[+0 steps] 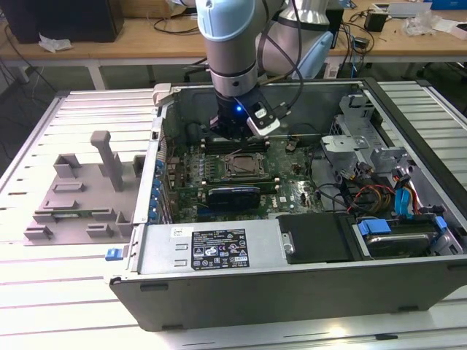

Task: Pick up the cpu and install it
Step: 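Install the first cpu locking lever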

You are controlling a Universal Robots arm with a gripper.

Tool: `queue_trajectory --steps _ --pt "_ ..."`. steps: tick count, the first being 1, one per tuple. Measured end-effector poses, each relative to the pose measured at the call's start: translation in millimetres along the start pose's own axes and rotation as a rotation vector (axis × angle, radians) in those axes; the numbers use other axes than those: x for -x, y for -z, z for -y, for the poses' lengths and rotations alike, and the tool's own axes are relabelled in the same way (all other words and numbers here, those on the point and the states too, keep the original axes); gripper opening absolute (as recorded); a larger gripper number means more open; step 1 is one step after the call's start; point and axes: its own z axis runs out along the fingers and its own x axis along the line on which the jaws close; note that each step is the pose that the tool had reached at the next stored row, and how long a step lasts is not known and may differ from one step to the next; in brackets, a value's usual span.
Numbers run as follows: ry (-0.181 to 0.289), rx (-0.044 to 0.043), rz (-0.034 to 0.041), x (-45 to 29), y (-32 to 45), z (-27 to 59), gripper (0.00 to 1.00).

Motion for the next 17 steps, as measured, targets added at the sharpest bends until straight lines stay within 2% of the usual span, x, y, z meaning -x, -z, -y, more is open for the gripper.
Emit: queue_trajectory --steps 6,7,10,14,17 --pt "-0.024 -0.0032 0.0054 -1.6 -4.0 -5.4 0.11" --pt "-0.032 -0.0057 0.0071 -2.0 -5.5 -5.3 0.11" --pt "-0.089 -0.0156 0.0193 -2.5 -8.6 -4.6 0.11" --pt "-0.118 -0.0198 0.0255 -4.0 -10.1 -5.5 0.11" --pt "-0.128 -0.0213 0.0274 -6.1 -11.2 -8.1 0.11"
